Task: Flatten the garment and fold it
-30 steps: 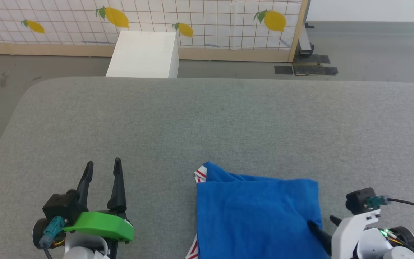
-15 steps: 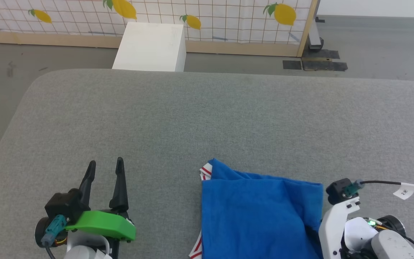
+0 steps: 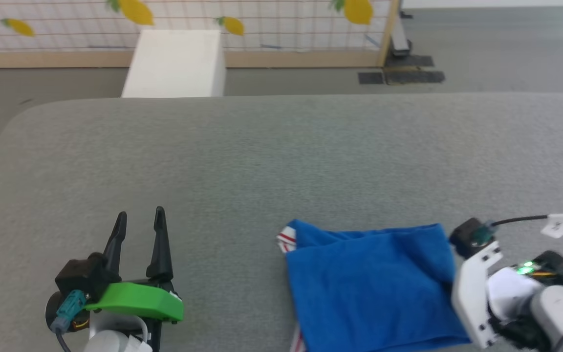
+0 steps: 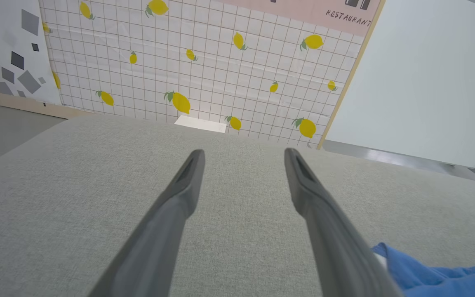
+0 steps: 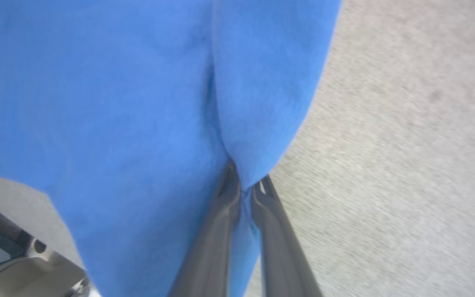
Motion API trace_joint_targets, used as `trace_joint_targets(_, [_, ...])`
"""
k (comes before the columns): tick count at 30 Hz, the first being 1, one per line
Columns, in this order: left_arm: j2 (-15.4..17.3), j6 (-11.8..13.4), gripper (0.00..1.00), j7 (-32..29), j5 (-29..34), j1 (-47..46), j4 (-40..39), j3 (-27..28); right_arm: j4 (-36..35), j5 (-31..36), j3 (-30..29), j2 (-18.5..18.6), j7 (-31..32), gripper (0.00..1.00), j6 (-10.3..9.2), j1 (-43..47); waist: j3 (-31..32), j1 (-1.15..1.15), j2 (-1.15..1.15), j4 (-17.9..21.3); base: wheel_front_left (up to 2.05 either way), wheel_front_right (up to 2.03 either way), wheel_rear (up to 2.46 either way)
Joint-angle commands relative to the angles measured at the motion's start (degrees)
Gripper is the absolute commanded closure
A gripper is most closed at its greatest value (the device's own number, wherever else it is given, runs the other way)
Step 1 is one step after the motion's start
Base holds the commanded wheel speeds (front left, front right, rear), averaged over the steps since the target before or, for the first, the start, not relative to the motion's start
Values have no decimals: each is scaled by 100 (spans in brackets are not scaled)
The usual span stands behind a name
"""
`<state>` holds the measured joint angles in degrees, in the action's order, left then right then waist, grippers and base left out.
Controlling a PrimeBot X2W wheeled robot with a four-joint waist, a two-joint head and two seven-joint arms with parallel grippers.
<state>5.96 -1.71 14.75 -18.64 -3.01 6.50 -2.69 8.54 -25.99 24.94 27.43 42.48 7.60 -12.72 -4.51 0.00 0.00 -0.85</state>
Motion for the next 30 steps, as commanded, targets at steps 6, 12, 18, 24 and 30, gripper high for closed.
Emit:
trace_joint_targets(6, [-22, -34, 0, 25, 123, -204, -127, 19, -215, -213, -168, 900, 222, 100, -11, -369, -572, 0, 0, 1210, 0, 0, 0])
trace_joint_targets(12, [101, -37, 0, -17, 264, -524, -265, -50, 89, -203, -638, 1290, 57, 100, -11, -803, -1195, 0, 0, 1830, 0, 0, 0])
trace_joint_targets(18, [373, 27, 0, -351, 474, -880, -715, -76, 722, -77, -1191, 1458, -319, 100, -11, -1262, -2025, 0, 0, 2056, 0, 0, 0])
trace_joint_targets(24, [680, 114, 0, -808, 643, -1080, -1343, -14, 1576, 221, -1917, 1650, -728, 100, -11, -1656, -2679, 0, 0, 2000, 0, 0, 0])
trace_joint_targets(30, [891, 210, 0, -1128, 722, -1086, -1869, 104, 2366, 662, -2746, 1565, -1239, 100, -11, -2086, -3052, 0, 0, 1887, 0, 0, 0])
